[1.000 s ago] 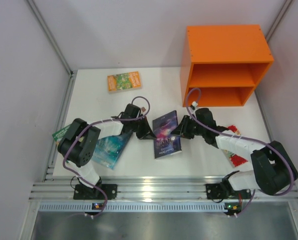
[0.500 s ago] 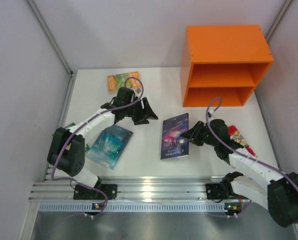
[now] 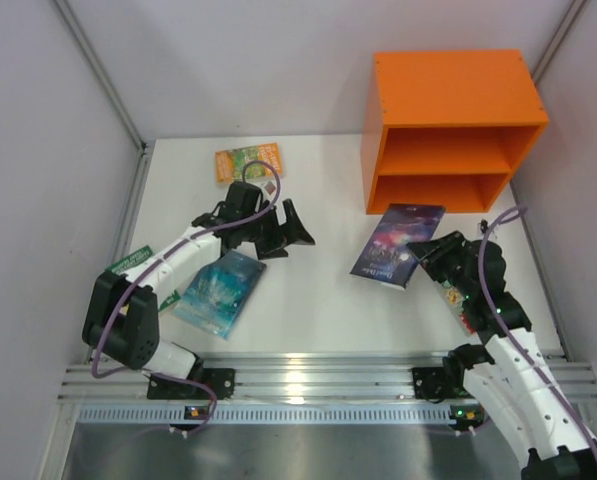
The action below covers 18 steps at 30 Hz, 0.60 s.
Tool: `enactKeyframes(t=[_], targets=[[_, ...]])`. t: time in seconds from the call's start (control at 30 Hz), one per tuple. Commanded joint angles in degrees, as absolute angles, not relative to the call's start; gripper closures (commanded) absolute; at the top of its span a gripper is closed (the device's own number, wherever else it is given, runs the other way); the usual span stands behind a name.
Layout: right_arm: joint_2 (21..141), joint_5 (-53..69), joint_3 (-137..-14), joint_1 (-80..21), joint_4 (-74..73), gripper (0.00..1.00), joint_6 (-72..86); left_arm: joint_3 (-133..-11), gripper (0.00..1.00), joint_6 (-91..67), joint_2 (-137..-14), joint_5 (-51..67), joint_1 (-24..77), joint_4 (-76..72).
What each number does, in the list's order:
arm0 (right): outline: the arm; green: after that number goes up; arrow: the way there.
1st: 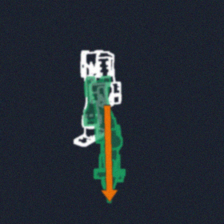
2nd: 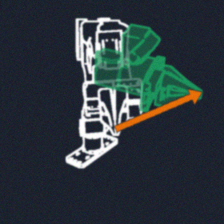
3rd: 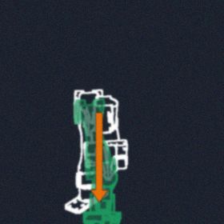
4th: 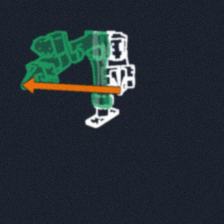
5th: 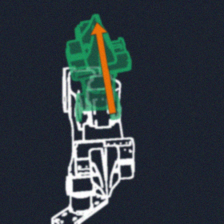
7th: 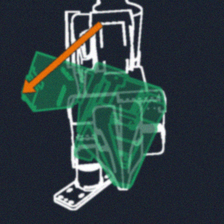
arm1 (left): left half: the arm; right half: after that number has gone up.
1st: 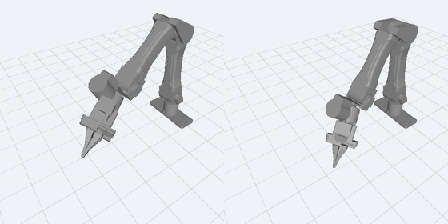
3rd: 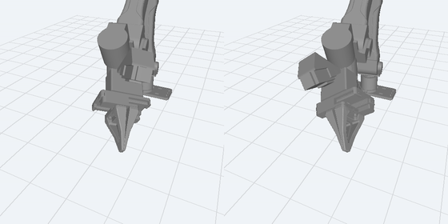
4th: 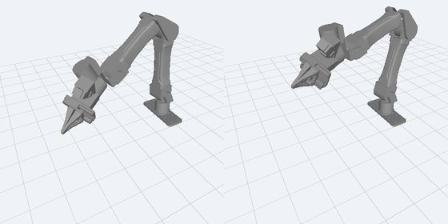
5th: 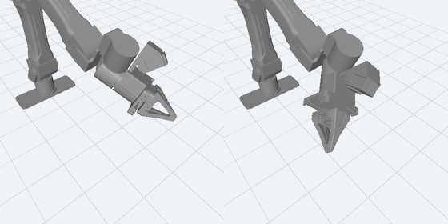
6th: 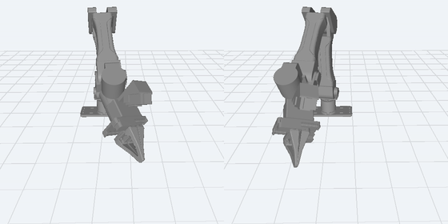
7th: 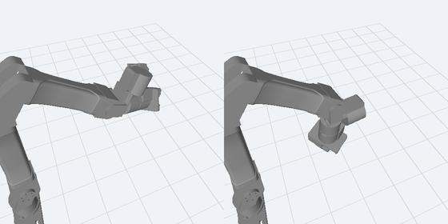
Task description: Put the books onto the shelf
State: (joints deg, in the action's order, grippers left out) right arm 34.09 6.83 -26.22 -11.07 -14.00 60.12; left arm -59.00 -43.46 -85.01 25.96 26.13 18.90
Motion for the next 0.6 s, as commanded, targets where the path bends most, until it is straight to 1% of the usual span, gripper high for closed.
enactKeyframes(t=[0.0,0.3,0.5,0.57], targets=[[31.38,3.96,-36.02,-10.2,-10.98,1.0,62.67,-58.54,0.01,-42.54,-81.3,26.02,26.02,19.86],[30.24,-7.54,-42.8,-9.76,-12.66,1.0,64.16,-56.69,0.01,-42.71,-78.93,27.24,26.02,19.43],[32.25,-14.23,-47.19,-9.67,-12.13,1.0,63.9,-55.11,0.01,-43.24,-77.17,28.48,26.02,18.02],[33.39,-14.76,-48.34,-9.41,-10.99,1.0,64.69,-54.76,0.01,-43.5,-76.47,28.74,26.02,17.4]])
